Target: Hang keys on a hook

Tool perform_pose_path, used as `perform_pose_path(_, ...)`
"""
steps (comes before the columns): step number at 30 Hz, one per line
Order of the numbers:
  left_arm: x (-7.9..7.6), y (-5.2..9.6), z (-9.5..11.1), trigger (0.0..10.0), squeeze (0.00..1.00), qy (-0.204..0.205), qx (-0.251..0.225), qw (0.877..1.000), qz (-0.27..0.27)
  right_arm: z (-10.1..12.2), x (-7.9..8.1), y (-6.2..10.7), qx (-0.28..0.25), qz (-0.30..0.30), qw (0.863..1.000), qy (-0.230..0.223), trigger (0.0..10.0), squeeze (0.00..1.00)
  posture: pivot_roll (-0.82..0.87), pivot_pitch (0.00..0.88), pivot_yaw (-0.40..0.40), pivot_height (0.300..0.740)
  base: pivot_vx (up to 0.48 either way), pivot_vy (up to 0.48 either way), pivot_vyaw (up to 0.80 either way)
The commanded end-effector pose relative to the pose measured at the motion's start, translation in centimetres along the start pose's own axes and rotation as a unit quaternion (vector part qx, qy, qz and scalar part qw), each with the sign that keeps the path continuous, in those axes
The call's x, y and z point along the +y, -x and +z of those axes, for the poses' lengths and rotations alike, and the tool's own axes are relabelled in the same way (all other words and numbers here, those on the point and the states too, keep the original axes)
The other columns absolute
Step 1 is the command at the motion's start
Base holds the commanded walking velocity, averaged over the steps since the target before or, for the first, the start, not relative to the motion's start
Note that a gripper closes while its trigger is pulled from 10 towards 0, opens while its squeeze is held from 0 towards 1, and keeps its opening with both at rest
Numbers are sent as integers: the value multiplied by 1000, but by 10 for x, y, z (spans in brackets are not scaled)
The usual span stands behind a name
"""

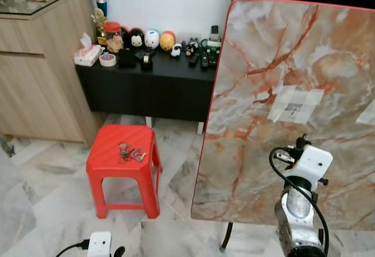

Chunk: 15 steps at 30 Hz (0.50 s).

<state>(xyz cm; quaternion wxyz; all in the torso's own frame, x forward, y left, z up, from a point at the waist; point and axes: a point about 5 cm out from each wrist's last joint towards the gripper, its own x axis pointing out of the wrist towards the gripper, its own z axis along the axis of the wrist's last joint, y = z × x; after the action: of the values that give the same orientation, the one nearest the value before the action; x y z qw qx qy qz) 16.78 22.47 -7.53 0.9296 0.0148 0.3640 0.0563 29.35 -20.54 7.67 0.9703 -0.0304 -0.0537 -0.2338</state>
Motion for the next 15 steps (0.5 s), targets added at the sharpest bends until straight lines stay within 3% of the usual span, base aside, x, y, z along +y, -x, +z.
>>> perform_pose_path(1, -4, 0, -2, 10000, 0, -8, 4, 1000, -7, 11, 1, -4, -33, 2, 999, 11, 10000, 0, 64, 0, -110, 740, 0, 0, 0)
perform_pose_path(5, -4, 1, -3, 10000, 0, -8, 7, 1000, -6, 20, 4, -4, -74, 3, 995, 72, 10000, 0, 65, 0, -109, 740, 0, 0, 0)
perform_pose_path(15, -5, 1, -3, 10000, 0, -8, 6, 1000, -7, 25, 6, -5, -98, -1, 988, 119, 10000, 0, 64, 0, -110, 740, 0, 0, 0)
